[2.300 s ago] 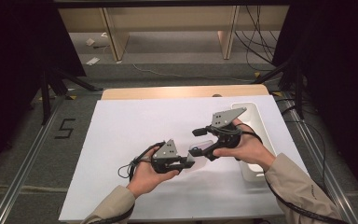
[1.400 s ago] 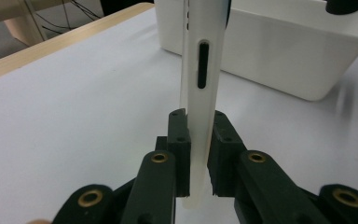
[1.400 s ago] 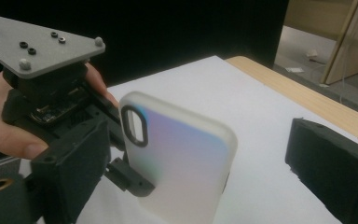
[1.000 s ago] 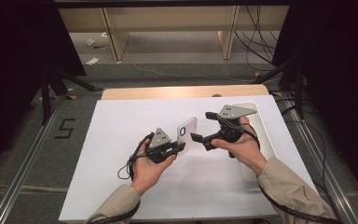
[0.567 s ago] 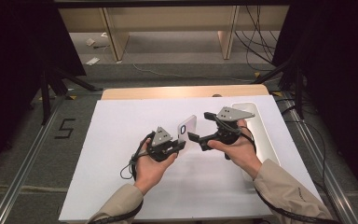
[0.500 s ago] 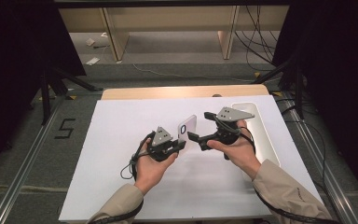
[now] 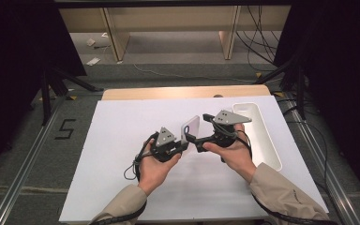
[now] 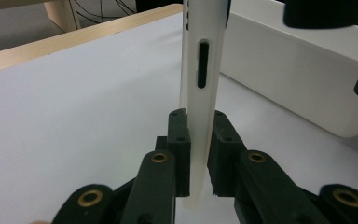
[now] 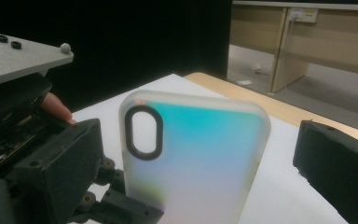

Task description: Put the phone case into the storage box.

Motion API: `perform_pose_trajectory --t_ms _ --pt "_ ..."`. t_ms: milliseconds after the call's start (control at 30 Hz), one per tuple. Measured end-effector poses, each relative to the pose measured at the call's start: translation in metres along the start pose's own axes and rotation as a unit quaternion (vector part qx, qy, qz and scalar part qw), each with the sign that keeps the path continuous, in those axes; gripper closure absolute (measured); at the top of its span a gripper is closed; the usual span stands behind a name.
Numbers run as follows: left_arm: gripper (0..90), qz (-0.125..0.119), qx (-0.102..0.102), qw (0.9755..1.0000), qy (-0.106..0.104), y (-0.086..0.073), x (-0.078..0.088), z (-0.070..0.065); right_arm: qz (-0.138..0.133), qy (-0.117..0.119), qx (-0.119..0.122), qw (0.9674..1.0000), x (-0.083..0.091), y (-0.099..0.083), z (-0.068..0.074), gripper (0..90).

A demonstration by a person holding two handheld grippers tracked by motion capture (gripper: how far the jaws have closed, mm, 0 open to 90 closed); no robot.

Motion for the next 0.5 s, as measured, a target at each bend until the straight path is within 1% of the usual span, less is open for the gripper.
perform_pose_trajectory --t_ms 500 --pt "80.6 0.000 -0.002 1.0000 -0.004 0.0011 -0.0049 -0.0067 -0.001 -0.019 0.001 0.9998 -0.0028 -0.0038 -0.0015 4.7"
Point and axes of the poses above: each handheld gripper's, and its own axes: x roughly backward along the jaws, y roughly out of its top, z roughly to its left, the point moved 5 cm from there along -x, roughly forward along the jaws, and after that the axes turned 14 degrees about -z, right-handed, at the moved point
